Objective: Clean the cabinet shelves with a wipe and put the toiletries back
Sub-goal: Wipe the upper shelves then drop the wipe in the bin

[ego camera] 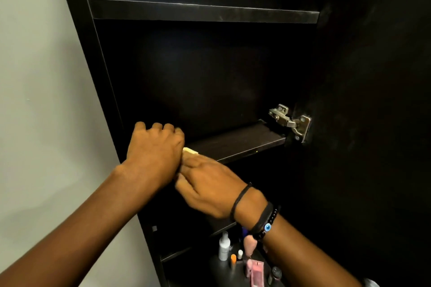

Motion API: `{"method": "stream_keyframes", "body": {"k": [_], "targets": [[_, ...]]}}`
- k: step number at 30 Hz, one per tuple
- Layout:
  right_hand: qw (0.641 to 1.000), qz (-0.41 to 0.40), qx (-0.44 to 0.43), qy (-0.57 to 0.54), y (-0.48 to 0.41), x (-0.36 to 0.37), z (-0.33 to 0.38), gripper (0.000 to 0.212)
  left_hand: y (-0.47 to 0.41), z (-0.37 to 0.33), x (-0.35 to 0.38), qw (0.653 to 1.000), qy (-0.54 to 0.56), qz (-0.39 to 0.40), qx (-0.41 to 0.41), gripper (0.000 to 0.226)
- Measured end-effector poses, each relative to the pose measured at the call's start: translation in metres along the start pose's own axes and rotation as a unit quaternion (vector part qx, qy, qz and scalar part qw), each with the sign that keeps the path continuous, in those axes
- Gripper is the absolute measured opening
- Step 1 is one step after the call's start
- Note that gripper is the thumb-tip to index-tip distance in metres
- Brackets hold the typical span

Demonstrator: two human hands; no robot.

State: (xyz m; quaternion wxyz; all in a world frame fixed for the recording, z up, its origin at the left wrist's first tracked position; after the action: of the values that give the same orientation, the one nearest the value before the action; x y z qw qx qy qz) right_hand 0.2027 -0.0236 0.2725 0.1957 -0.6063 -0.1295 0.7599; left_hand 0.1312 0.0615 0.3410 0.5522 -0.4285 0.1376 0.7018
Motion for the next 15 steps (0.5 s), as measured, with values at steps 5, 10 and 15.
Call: {"method": "stream_keyframes", "body": {"k": [5,10,15], "targets": [[0.968,0.024,0.224,0.108,0.02,-0.036,-0.087,0.058,-0.004,-0.009,0.02,0.997,0.068,0.029,0.008,0.04],[0.93,0.086,0.342,0.104,0.022,-0.067,-0.136,0.037,-0.007,-0.01,0.031,0.995,0.093,0.038,0.018,0.03],[0.941,0.064,0.33,0.034,0.008,-0.081,-0.135,0.032,-0.006,-0.005,0.037,0.994,0.104,0.018,0.025,0.034]]}}
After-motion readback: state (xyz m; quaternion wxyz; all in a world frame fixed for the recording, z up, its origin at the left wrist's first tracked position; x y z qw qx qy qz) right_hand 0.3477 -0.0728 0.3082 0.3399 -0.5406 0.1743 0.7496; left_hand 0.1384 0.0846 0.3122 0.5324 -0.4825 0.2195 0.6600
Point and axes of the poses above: each hand's wrist, its own y-axis away from the middle knuckle, its own x-axis out of the palm, z = x × y, the point moved 1 cm from there along -y, towards the middle knuckle, and after that the axes turned 7 degrees about -y, right-handed, at the moved point
